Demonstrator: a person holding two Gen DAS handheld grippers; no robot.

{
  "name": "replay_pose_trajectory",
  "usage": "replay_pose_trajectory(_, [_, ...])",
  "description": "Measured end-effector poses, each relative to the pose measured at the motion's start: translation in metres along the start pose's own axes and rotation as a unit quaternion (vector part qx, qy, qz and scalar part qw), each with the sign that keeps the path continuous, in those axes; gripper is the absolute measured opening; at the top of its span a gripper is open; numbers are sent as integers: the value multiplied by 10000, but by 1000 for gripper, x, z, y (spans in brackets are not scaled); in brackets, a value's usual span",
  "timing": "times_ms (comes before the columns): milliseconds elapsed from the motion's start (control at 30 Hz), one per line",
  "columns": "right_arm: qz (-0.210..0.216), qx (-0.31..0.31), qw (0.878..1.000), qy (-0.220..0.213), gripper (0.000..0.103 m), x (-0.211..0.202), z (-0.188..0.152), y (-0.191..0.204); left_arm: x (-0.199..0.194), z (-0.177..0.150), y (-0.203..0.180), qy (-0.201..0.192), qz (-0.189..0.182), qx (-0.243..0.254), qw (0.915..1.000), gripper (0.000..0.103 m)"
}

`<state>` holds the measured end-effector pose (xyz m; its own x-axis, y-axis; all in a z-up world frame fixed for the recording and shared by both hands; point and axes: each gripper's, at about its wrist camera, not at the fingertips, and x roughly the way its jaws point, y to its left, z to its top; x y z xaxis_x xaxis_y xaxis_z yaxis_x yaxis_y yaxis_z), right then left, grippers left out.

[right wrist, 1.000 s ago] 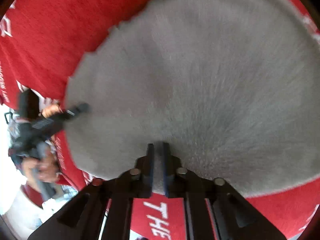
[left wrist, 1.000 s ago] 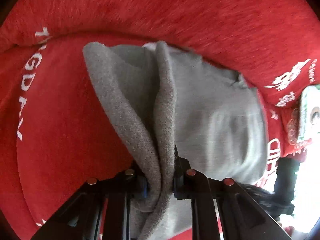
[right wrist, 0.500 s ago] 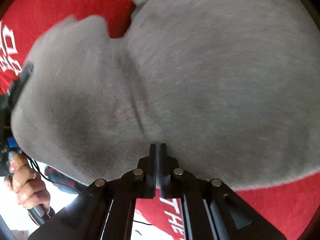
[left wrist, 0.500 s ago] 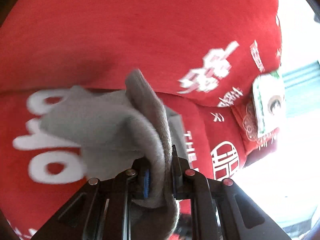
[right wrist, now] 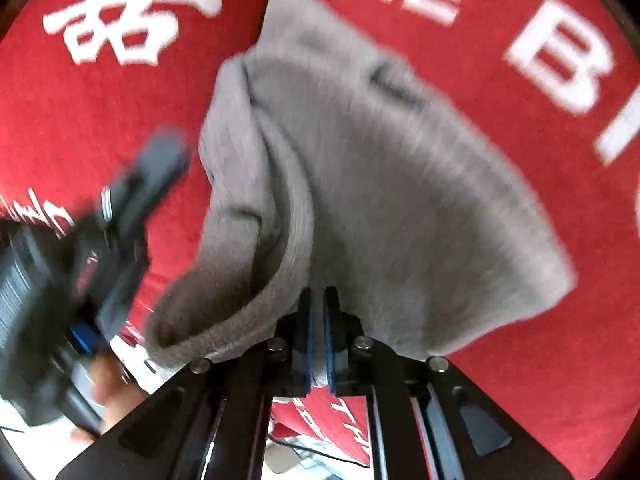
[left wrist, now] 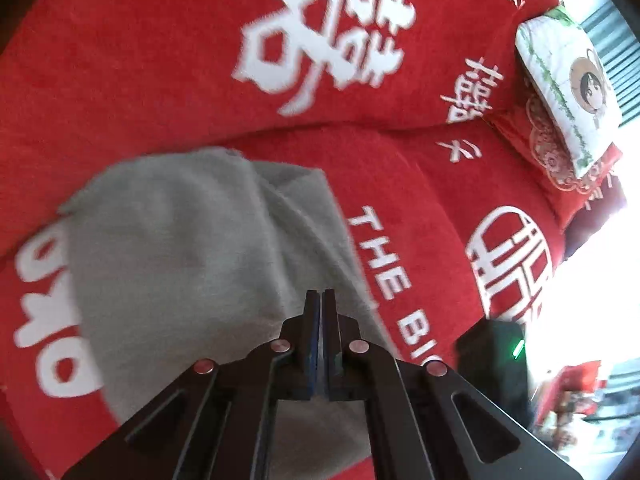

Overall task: Fold small clothes
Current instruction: 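Fold the held edge over the bundle with the left tool, then grasp the bundle's folded edge with the right tool and lift it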

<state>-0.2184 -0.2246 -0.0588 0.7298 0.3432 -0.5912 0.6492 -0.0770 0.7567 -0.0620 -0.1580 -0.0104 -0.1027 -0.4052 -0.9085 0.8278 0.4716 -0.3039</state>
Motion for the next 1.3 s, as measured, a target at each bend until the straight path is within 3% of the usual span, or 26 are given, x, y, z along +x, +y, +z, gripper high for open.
replay_pose_trajectory(67, [344, 279, 9988, -225, 11, -15, 10, -5, -19, -6, 18, -94, 231, -146, 9996, 8])
replay_pose_trajectory(100, [497, 370, 9976, -297, 30, -23, 12, -9, -22, -7, 25, -115, 302, -222, 9992, 48])
replay_pose_trajectory(133, [659, 474, 9959, -391, 47, -30, 18, -11, -26, -9, 34, -153, 443, -354, 9983, 75])
replay_pose_trajectory(167, [794, 528, 9943, -473, 75, -34, 22, -11, -35, -14, 45, -297, 612, -498, 9964, 103])
replay_pose_trajectory(200, [1039, 518, 9919, -524, 79, -37, 27, -8, -44, -20, 55, -500, 767, -582, 9941, 103])
replay_pose_trajectory(267, [1136, 395, 9919, -401, 79, -39, 48, 0, -46, -26, 71, -419, 945, -697, 9922, 103])
replay_pose_trajectory(400, [576, -139, 9981, 141, 79, 1, 47, 30, -41, -41, 100, -229, 1159, -1009, 9879, 103])
replay_pose_trajectory(567, [65, -871, 9938, 681, 75, 34, 53, 62, -24, -54, 126, 29, 1480, -1320, 9801, 103])
replay_pose_trajectory(633, [-96, -968, 9918, 829, 59, 38, 60, 57, -15, -56, 130, 119, 1460, -1439, 9787, 103])
replay_pose_trajectory(667, [-212, -1015, 9905, 898, 29, 45, 62, 63, -11, -57, 134, 138, 1449, -1510, 9778, 103])
replay_pose_trajectory(700, [-540, -1161, 9869, 977, 16, 51, 64, 69, -10, -56, 134, 113, 1448, -1571, 9768, 103])
replay_pose_trajectory(767, [-771, -1491, 9809, 982, 15, 44, 61, 72, -16, -56, 134, -32, 1482, -1648, 9751, 103])
replay_pose_trajectory(900, [-576, -2356, 9688, 504, 14, 4, 43, 116, -21, -54, 119, -156, 1368, -1490, 9792, 103])
replay_pose_trajectory(1000, [-860, -2408, 9663, 282, 14, -13, 47, 106, 0, -56, 109, 47, 1363, -1349, 9814, 103])
replay_pose_trajectory(1133, [-1576, -2165, 9625, 425, 16, 9, 70, 63, 30, -63, 104, 311, 1320, -1270, 9826, 103])
replay_pose_trajectory(1200, [-1483, -2185, 9638, 377, 15, 6, 73, 57, 31, -67, 104, 329, 1304, -1257, 9829, 103])
replay_pose_trajectory(1300, [-1668, -2316, 9578, 324, 15, -6, 70, 59, 25, -69, 103, 372, 1350, -1152, 9834, 103])
